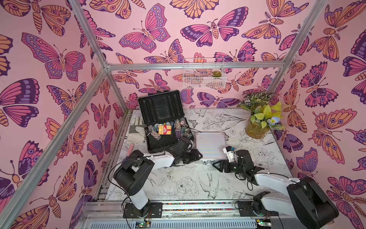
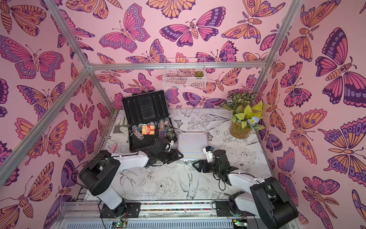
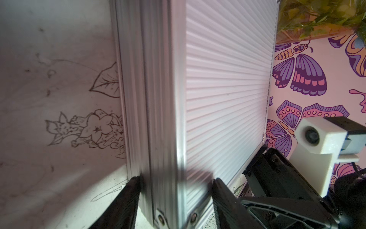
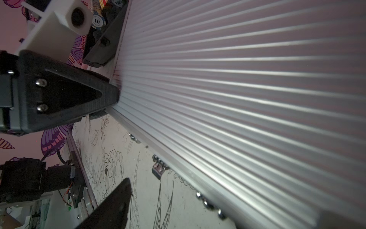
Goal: Open the poker set cases
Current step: Open the fastener on the poker set case.
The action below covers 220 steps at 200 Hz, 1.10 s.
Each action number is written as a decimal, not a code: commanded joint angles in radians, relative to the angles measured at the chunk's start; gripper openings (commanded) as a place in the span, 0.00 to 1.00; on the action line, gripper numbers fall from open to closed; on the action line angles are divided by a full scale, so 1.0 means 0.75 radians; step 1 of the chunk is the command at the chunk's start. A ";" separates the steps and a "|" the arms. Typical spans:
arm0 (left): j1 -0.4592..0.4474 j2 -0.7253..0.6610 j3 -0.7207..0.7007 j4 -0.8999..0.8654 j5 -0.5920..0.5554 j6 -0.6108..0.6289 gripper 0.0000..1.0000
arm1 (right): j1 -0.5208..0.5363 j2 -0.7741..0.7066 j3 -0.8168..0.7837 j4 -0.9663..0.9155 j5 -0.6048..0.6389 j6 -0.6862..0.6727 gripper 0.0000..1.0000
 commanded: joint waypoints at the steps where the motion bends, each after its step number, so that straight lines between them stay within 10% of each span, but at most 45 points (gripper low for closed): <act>1: -0.037 0.051 -0.001 -0.025 0.059 -0.008 0.59 | 0.032 -0.068 0.016 0.262 -0.276 0.028 0.76; 220: -0.076 0.084 -0.003 0.046 0.044 -0.063 0.58 | 0.032 -0.094 -0.096 0.513 -0.398 0.245 0.70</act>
